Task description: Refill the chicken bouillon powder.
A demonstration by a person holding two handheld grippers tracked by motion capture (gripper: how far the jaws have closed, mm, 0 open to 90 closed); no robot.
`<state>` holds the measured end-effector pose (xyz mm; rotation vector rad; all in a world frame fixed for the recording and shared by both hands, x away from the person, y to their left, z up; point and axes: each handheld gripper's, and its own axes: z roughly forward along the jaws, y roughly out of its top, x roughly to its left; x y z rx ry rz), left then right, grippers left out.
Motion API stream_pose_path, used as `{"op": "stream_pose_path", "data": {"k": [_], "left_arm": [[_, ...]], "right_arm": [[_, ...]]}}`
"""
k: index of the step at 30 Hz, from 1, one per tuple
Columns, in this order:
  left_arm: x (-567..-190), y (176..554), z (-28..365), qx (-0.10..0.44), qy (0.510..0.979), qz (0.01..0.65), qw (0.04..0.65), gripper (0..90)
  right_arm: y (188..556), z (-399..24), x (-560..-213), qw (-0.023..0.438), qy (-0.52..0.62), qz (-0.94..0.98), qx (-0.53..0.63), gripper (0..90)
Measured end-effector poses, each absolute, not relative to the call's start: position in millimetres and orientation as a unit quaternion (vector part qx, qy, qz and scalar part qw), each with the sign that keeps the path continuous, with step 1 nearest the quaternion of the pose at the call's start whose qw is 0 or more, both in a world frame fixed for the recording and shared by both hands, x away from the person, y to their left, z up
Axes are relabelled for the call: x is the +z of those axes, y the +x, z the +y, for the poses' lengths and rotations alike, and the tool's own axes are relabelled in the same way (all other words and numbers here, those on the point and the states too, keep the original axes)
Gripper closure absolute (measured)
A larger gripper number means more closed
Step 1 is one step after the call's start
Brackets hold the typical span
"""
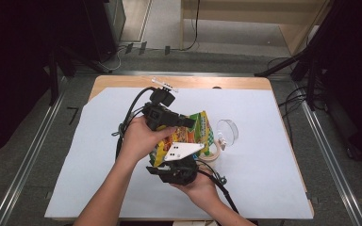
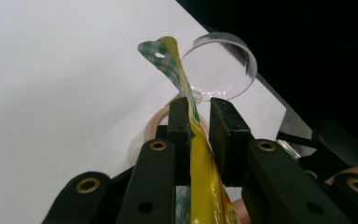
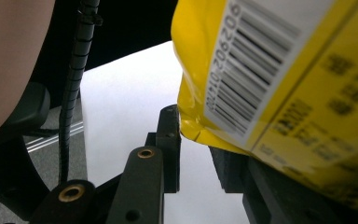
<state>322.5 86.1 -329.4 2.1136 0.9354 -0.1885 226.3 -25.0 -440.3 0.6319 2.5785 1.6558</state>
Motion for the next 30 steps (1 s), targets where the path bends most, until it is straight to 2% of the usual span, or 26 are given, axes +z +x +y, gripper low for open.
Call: {"op": "stream_pose_path", "data": {"k": [30], "left_arm": [[-331.6,325.5,84.1,-0.072,0.835,0.372,0.399,78.7]], "right_arm": [[225.7,-27.1,-439.5,0.017,0.203,0.828,0.523,75.9]]}}
